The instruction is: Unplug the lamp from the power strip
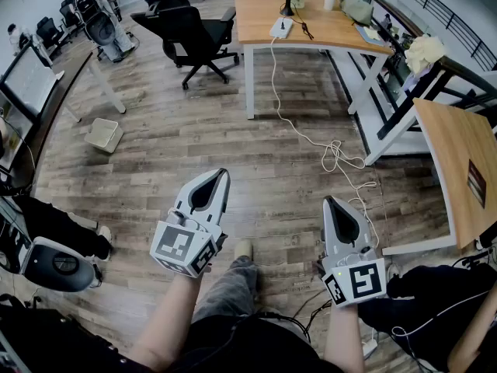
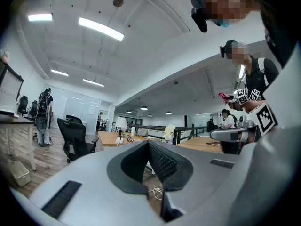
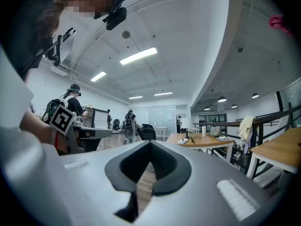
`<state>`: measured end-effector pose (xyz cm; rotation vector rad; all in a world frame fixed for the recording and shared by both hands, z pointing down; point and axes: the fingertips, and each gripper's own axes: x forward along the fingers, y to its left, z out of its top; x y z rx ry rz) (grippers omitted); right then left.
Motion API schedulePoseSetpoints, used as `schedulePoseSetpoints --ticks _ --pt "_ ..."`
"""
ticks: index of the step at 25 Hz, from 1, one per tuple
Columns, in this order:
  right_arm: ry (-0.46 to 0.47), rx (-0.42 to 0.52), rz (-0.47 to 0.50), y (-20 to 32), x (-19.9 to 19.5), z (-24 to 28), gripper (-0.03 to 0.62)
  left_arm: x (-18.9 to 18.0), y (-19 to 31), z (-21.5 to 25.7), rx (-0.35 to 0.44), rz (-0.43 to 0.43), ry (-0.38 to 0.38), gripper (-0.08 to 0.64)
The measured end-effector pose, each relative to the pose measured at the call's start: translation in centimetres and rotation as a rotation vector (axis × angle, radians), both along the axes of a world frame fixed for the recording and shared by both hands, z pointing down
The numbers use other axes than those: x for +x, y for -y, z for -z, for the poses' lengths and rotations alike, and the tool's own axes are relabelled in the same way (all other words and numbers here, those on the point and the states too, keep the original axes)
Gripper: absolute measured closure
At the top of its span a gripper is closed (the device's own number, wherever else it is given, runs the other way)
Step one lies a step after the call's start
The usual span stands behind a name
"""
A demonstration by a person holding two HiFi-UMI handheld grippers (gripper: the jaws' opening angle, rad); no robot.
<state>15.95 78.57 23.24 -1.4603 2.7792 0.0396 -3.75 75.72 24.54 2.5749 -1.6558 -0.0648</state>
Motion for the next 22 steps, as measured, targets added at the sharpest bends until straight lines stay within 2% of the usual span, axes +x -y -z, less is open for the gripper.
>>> schedulePoseSetpoints --ticks 5,11,22 --pt "0.005 -0.008 -0.023 7.8 -1.5 0.0 0.584 -1.5 8.2 0.8 0.006 -0.025 -0.006 0.565" --pt "-0.019 0.0 -0.054 15.3 -3.5 -0.2 0.584 -5.1 16.0 1.3 0.03 -0.039 -0.012 0.565" --pt "0.011 -0.028 -0.032 23.0 -5.6 -0.9 0.584 -8.1 22.7 0.3 0.016 -0.017 -0.046 0.565"
